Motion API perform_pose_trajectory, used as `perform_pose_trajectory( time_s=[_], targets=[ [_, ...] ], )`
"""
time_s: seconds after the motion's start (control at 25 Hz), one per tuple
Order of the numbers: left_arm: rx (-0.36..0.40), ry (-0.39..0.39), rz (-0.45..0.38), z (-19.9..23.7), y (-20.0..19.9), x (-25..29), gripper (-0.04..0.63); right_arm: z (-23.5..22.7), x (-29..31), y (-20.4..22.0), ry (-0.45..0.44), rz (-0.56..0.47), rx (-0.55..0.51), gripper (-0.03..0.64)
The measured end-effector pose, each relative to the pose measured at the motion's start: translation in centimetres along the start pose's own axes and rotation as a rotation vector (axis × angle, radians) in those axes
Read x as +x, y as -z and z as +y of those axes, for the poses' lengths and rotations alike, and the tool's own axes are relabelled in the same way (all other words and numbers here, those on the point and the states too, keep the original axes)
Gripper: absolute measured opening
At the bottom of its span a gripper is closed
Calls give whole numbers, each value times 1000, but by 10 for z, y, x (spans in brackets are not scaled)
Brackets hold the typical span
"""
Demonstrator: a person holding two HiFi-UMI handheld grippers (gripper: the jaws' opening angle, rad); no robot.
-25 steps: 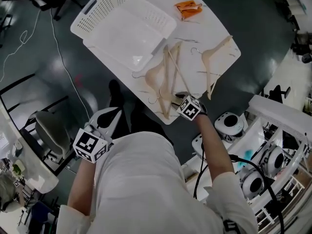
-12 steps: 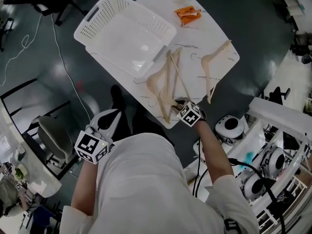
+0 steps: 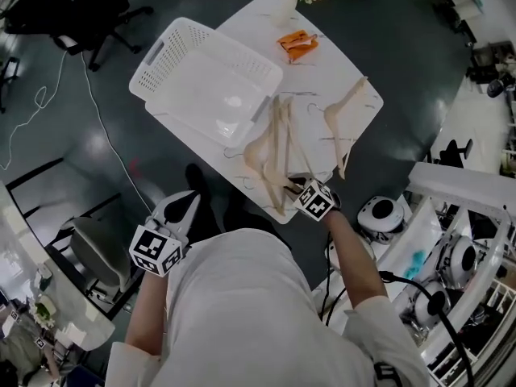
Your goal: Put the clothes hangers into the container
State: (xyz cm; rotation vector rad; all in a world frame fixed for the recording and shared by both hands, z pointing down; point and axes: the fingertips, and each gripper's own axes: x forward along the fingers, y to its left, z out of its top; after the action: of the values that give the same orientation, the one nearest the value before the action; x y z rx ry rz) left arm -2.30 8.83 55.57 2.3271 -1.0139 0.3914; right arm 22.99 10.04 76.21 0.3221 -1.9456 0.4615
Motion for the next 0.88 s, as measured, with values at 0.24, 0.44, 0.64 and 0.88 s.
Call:
perform_pose_trajectory(
  time_s=[0.24,0.44,0.64,0.88],
  targets=[
    [12,0,-24,12,-17,-18,3,17,-25,-13,29,-40,63,101],
    [14,15,-36,27,-24,-24,3,28,-48,-30,42,-94,91,101],
    [11,41,-49,36,-30,-24,3,37,-80,-54,43,-125,71,101],
    [27,81,-47,41,-39,-20,3,39,-109,-85,67,-172,52,101]
  ],
)
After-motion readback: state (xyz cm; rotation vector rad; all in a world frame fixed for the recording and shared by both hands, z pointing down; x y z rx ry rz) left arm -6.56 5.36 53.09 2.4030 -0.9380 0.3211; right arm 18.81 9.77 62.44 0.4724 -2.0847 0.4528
